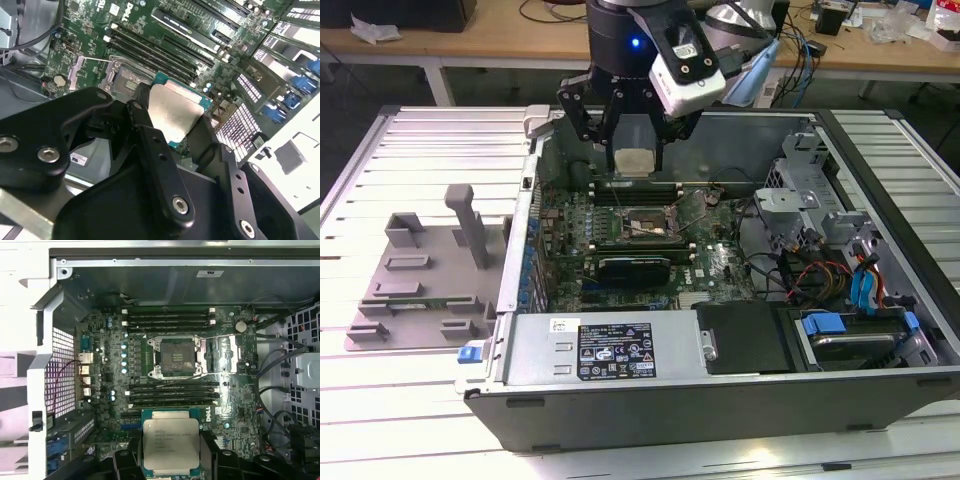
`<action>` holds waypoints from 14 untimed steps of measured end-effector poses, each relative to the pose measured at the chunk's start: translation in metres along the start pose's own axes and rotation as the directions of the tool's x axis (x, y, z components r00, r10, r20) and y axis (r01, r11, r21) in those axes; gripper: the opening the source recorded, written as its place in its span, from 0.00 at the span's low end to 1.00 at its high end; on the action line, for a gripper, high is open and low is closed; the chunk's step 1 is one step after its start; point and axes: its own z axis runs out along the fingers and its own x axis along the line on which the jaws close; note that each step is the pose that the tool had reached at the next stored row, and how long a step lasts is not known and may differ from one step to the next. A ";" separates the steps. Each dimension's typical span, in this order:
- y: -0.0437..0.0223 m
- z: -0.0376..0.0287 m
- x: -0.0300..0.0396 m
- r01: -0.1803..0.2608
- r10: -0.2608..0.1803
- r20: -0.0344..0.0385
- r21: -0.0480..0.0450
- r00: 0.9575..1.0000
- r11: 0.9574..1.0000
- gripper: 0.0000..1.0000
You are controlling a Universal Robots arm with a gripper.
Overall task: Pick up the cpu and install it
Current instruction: 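Pick up the cpu and move it towards the insertion slot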
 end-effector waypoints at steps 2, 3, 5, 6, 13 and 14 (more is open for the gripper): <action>-0.0002 0.0078 -0.0052 0.000 0.000 -0.002 0.000 1.000 1.000 0.55; -0.0002 0.0103 -0.0070 0.000 0.000 -0.003 0.000 1.000 1.000 0.55; -0.0001 0.0160 -0.0118 -0.001 0.001 -0.004 0.000 1.000 1.000 0.55; 0.0005 0.0199 -0.0150 -0.001 0.001 -0.006 0.000 1.000 1.000 0.55; 0.0115 0.0353 -0.0163 -0.001 0.001 -0.008 0.000 1.000 1.000 0.55; 0.0136 0.0371 -0.0161 -0.001 0.001 -0.008 0.000 1.000 1.000 0.55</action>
